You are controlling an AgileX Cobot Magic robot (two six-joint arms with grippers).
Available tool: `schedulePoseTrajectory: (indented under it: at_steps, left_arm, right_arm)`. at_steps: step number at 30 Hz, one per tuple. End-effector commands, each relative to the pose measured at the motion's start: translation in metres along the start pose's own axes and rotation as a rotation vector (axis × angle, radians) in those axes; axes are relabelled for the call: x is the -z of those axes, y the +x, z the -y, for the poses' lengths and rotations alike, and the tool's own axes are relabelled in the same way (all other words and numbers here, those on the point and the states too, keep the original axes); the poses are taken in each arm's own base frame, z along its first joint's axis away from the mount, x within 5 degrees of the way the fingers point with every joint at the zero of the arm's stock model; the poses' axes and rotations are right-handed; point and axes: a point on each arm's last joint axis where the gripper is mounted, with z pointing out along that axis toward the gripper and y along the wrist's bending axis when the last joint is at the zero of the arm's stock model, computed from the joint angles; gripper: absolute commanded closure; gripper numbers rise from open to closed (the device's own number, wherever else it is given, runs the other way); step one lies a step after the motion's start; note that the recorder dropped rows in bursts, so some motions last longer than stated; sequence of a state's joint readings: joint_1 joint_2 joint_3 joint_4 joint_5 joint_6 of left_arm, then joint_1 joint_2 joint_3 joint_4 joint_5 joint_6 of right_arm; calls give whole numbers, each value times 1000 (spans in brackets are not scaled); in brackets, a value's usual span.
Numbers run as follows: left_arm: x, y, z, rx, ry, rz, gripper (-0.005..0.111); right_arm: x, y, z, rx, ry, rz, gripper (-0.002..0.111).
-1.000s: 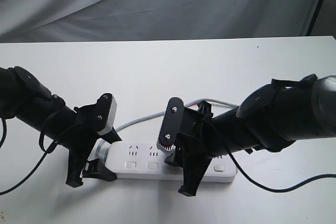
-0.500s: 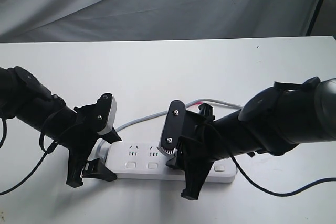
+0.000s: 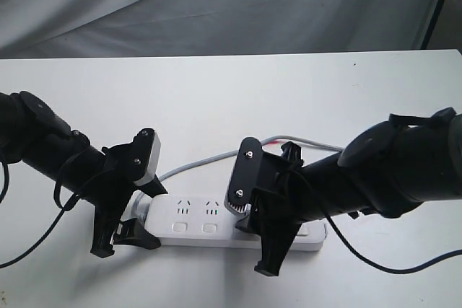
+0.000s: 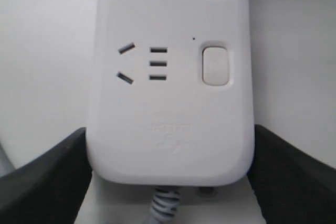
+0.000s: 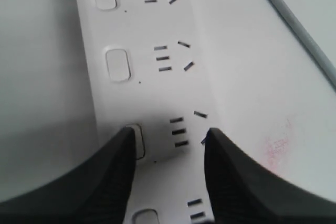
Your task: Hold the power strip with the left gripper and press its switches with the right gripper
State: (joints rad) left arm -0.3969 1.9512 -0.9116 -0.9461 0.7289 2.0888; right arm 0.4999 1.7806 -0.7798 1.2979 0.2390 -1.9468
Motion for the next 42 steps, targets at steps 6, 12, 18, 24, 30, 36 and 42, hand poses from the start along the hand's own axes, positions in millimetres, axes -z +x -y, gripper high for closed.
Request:
schedulePoseTrajectory:
  at_steps: [6,12,18,24,30,36,42]
  left_arm:
    - [0,-2,0,-2,3,11,52]
    - [0,-2,0,-2,3,11,52]
    - [0,-2,0,-2,3,11,52]
    - [0,-2,0,-2,3,11,52]
    - [0,-2,0,-2,3,11,52]
    - [0,-2,0,-2,3,11,52]
    - [0,-2,0,-2,3,11,52]
  right_arm:
    - [49,6,9,-65,101,78,68]
    - [47,15,10,-100,85,61,68]
    - [30,26,6,-116,33,10,68]
    - [24,28,5,-105,23,5,68]
    - [24,28,5,-101,25,4,68]
    - [24,28,6,-47,29,1,68]
    - [25,29,7,-23,42,-7,68]
